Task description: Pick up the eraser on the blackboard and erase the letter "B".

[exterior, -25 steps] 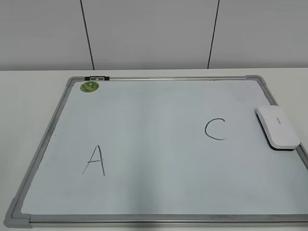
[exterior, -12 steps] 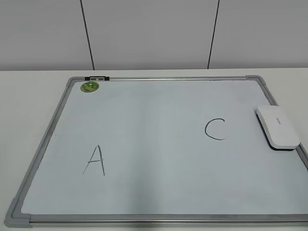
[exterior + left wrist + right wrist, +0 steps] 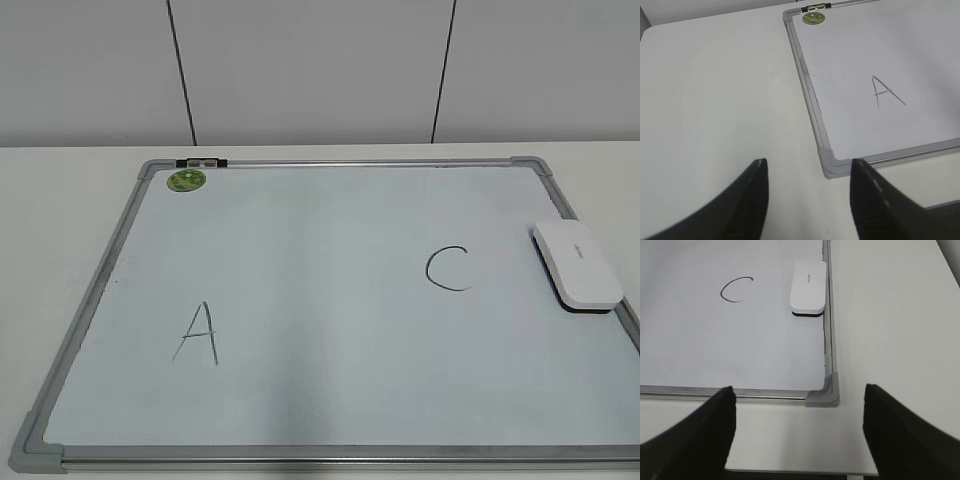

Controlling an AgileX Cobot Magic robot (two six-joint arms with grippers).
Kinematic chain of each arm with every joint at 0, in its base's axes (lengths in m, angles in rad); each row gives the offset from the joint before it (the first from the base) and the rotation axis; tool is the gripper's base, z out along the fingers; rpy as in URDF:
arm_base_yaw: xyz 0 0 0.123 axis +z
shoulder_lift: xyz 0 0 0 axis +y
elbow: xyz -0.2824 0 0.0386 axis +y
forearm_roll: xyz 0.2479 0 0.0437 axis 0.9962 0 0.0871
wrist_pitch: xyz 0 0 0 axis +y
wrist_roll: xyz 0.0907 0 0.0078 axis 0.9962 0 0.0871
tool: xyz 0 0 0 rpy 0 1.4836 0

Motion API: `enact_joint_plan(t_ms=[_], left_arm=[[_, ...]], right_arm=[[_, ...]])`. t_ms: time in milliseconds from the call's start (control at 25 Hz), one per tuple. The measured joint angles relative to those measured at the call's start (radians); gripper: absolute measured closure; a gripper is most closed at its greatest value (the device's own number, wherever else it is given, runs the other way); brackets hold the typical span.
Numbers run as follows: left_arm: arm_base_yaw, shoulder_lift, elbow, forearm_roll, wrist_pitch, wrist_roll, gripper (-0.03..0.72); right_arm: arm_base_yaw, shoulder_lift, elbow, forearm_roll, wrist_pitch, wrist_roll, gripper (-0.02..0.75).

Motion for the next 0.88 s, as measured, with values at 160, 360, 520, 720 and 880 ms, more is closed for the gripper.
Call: enact_joint_plan(t_ms=[160, 360, 520, 720, 880], left_arm=[[0.030, 0.000, 0.000, 0.000, 0.002, 0.000, 0.330], [0.052, 0.000, 0.000, 0.000, 0.002, 0.000, 0.361], [0.052, 0.000, 0.000, 0.000, 0.002, 0.000, 0.389], [0.052, 0.000, 0.000, 0.000, 0.002, 0.000, 0.418], [0.052, 0.000, 0.000, 0.000, 0.002, 0.000, 0.424]], right_arm=[[0.000, 0.000, 0.000, 0.000, 0.000, 0.000, 0.149], [0.000, 0.000, 0.000, 0.000, 0.000, 0.000, 0.149], [0.000, 0.000, 0.000, 0.000, 0.000, 0.000, 0.149], [0.000, 0.000, 0.000, 0.000, 0.002, 0.000, 0.149], [0.000, 0.000, 0.000, 0.000, 0.002, 0.000, 0.150]])
